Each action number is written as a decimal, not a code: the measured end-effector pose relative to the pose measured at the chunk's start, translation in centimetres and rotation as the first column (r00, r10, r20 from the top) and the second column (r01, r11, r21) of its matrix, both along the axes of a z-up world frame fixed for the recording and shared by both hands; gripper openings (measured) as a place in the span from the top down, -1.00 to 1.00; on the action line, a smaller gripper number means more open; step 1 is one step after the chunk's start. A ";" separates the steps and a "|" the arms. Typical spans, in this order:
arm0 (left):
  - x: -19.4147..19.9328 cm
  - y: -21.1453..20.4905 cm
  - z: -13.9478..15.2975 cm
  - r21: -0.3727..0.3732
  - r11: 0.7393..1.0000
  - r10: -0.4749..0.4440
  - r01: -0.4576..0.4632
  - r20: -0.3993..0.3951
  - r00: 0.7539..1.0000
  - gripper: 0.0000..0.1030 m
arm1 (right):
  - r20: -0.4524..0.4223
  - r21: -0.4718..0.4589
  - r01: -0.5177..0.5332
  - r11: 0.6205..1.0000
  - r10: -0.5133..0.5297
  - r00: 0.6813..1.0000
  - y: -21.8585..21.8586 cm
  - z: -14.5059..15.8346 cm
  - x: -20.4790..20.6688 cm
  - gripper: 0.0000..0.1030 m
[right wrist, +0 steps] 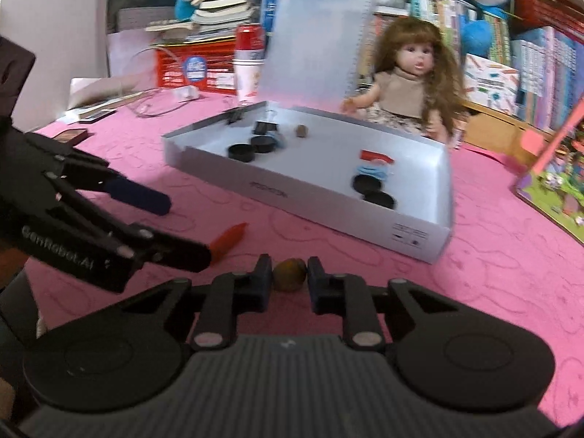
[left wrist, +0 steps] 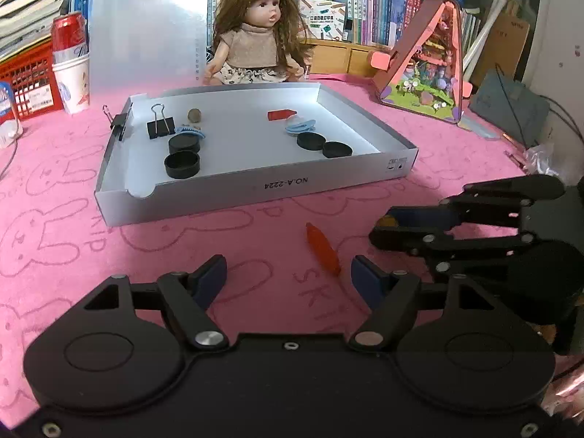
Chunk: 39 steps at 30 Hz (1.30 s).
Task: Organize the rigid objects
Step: 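Grasp the second walnut with the right gripper while the left approaches the orange crayon, then close the left gripper on the orange crayon lying on the cloth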
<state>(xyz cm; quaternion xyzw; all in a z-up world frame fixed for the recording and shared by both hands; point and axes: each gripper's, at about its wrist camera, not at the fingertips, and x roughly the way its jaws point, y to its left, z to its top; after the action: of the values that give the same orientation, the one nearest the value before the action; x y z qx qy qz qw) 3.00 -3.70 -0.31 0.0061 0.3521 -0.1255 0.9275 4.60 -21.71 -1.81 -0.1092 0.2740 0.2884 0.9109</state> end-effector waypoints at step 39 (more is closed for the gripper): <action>1.2 1.7 -0.3 0.110 0.982 0.150 -0.153 0.031 0.988 -0.44 | 0.015 0.015 -0.024 1.000 0.024 1.000 2.9 -0.1 0.8 0.42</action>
<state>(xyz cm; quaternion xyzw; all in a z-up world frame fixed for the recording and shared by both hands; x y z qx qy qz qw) 4.15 -2.00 -0.57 0.0327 0.3474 -0.0344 0.9365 5.38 -18.78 -1.89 -0.1075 0.2637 0.3005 0.9103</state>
